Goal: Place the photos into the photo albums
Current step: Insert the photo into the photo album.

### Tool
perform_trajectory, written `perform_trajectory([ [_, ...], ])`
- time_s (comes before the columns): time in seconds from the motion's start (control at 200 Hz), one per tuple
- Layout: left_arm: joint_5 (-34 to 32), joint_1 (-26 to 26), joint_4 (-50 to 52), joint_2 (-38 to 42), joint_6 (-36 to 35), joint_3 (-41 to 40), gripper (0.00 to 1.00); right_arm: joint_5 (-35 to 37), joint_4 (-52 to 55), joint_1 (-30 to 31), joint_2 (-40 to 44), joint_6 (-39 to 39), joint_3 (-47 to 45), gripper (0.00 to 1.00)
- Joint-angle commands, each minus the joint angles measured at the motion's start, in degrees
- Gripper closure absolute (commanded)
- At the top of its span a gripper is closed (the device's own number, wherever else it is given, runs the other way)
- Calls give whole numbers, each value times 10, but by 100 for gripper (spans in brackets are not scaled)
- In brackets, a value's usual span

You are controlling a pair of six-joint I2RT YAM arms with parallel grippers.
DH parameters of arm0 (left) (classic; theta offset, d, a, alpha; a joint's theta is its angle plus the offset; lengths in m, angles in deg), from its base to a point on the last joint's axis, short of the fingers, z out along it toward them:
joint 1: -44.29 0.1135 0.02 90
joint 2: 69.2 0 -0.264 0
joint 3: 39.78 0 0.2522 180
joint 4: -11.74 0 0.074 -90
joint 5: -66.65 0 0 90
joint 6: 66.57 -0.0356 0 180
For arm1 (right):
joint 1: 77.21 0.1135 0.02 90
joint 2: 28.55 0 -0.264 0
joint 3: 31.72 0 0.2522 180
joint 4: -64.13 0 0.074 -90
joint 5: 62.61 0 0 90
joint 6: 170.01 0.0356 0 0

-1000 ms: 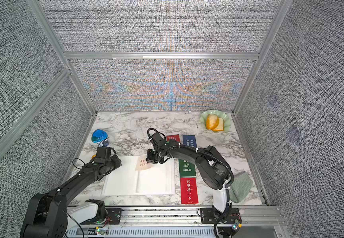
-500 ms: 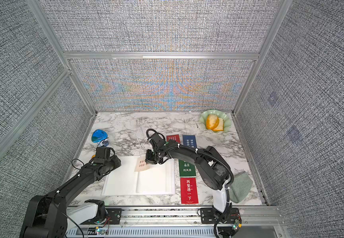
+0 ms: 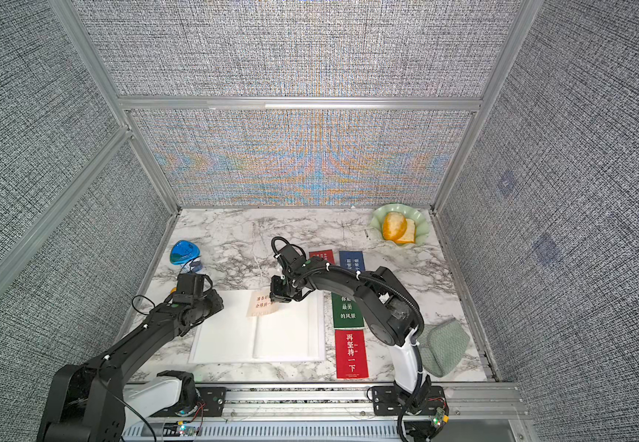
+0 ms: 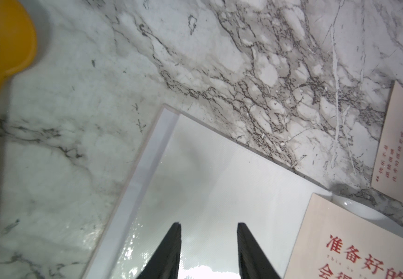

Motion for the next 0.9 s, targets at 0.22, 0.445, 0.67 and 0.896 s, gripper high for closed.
perform_trajectory([
  [0.22,-41,20,-16,-17,-21,2,59,-54,-21,7,-54,-20,37,100],
  [0.445,-60,48,-25,-27,-14,1,59,-61,-36,10,-82,-10,58,99],
  [0.67,-92,51,-40,-31,2,-8,59,-19,11,4,-46,-37,38,77],
  [0.896,-99,56,-49,-58,5,-3,58,17,55,3,-16,-59,27,74],
])
